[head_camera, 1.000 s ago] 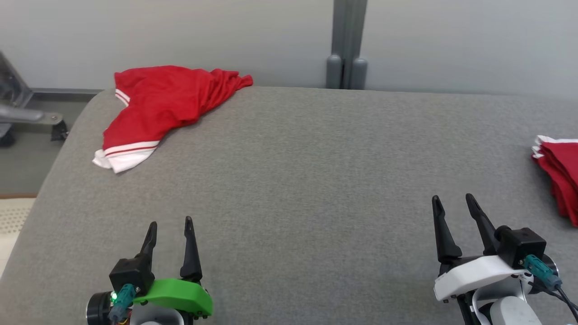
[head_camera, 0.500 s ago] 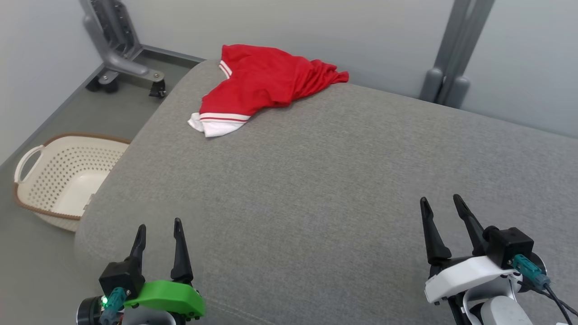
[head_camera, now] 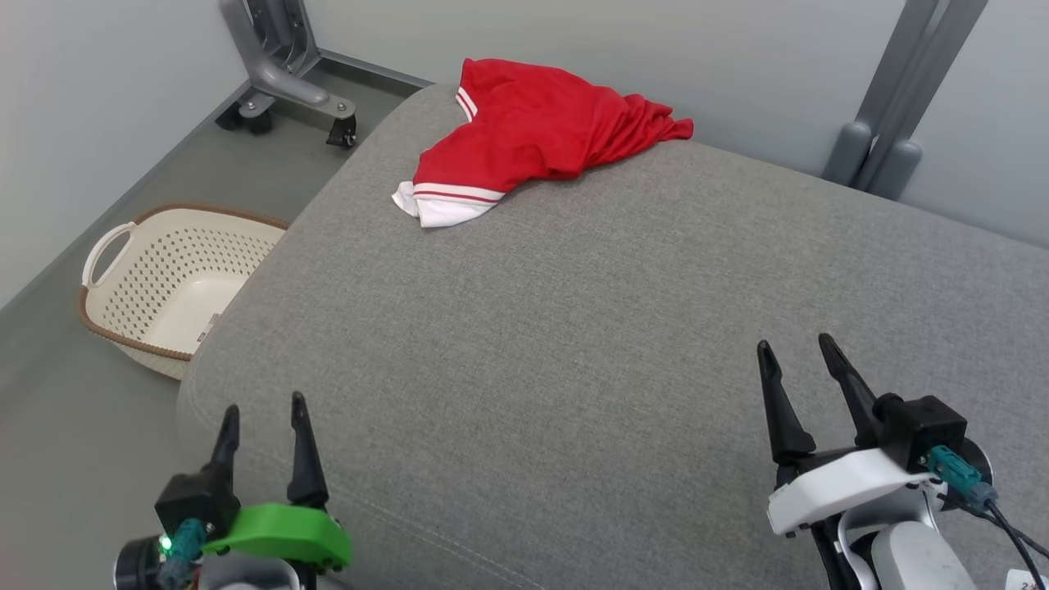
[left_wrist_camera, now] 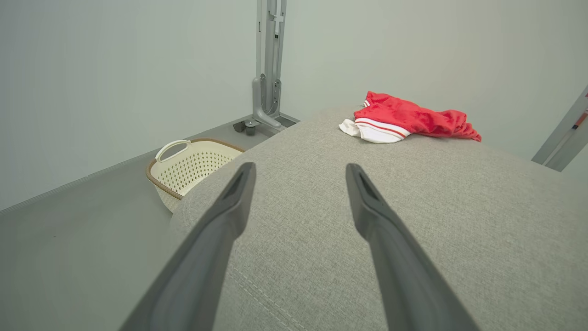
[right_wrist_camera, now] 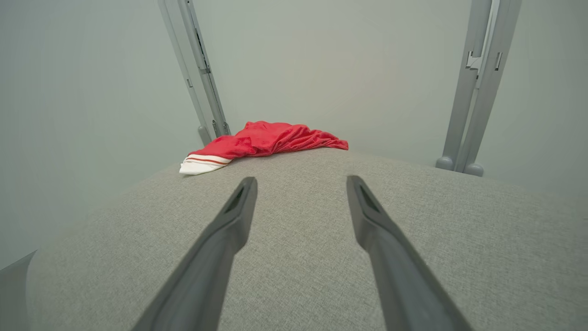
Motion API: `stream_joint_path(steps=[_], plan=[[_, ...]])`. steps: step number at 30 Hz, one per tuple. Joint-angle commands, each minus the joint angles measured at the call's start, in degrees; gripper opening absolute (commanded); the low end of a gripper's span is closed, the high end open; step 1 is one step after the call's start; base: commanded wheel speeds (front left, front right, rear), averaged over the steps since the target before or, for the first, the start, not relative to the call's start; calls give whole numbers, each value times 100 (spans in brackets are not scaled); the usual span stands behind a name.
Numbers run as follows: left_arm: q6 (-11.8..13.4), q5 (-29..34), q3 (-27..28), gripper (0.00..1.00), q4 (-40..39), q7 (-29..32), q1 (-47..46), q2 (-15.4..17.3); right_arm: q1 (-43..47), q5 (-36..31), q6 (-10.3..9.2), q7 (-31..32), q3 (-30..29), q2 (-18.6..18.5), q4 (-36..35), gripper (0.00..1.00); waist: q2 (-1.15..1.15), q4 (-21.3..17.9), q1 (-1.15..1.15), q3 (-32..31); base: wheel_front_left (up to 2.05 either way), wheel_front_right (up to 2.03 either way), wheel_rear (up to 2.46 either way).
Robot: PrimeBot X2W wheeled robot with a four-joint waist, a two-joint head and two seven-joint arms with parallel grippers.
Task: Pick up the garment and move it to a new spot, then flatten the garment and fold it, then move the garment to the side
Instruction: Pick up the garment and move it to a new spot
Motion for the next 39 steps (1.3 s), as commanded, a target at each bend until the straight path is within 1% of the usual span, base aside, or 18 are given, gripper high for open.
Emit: stream_joint_path(steps=[1,4,6,10,11,14,16,19,22,25,29,33,37,39], plan=[[-54,61,60,100,-24,-3,-279,90,-105,-104,-4,60,-34,-19,-106,100,0,-121,0,164,0,0,0],[-164,67,169,100,-50,-3,-685,259,-174,-226,-4,194,-51,-21,-307,100,0,-291,0,383,0,0,0],[-243,91,224,100,-21,16,-1106,434,-236,-329,-4,292,-49,-21,-482,100,0,-430,0,561,0,0,0],[-391,169,289,100,181,302,-2146,889,-380,-554,-4,513,-14,-23,-866,100,0,-775,0,968,0,0,0],[-416,254,254,100,281,415,-2457,1043,-423,-602,-4,581,-2,-22,-978,100,0,-890,0,1095,0,0,0],[-504,327,245,100,620,743,-3241,1340,-523,-747,-4,747,54,-22,-1273,100,0,-1204,0,1441,0,0,0],[-502,356,330,100,934,914,-3790,1572,-577,-845,-4,858,77,-24,-1471,100,0,-1429,0,1690,0,0,0],[-510,361,370,100,1532,1210,-4465,1774,-666,-971,-4,981,85,-21,-1758,100,0,-1754,0,2089,0,0,0],[-546,272,390,100,2088,1515,-4980,1848,-678,-1081,-4,1068,22,-26,-2025,100,0,-1983,0,2455,0,0,0],[-596,153,392,100,2628,1869,-5370,1835,-673,-1153,-4,1144,-63,-31,-2300,100,0,-2169,0,2818,0,0,0],[-645,44,389,100,3193,2162,-5661,1777,-677,-1190,-4,1146,-166,-30,-2537,100,0,-2329,0,3167,0,0,0],[-656,-33,388,100,3687,2478,-5791,1791,-686,-1175,-5,1095,-195,-27,-2654,100,0,-2416,0,3381,0,0,0],[-657,-115,406,100,4011,2679,-5882,1832,-699,-1172,-5,1047,-209,-22,-2670,100,0,-2436,0,3466,0,0,0],[-710,-150,382,100,4129,2741,-5914,1835,-729,-1159,-5,1029,-215,-20,-2652,100,0,-2434,0,3485,0,0,0]])
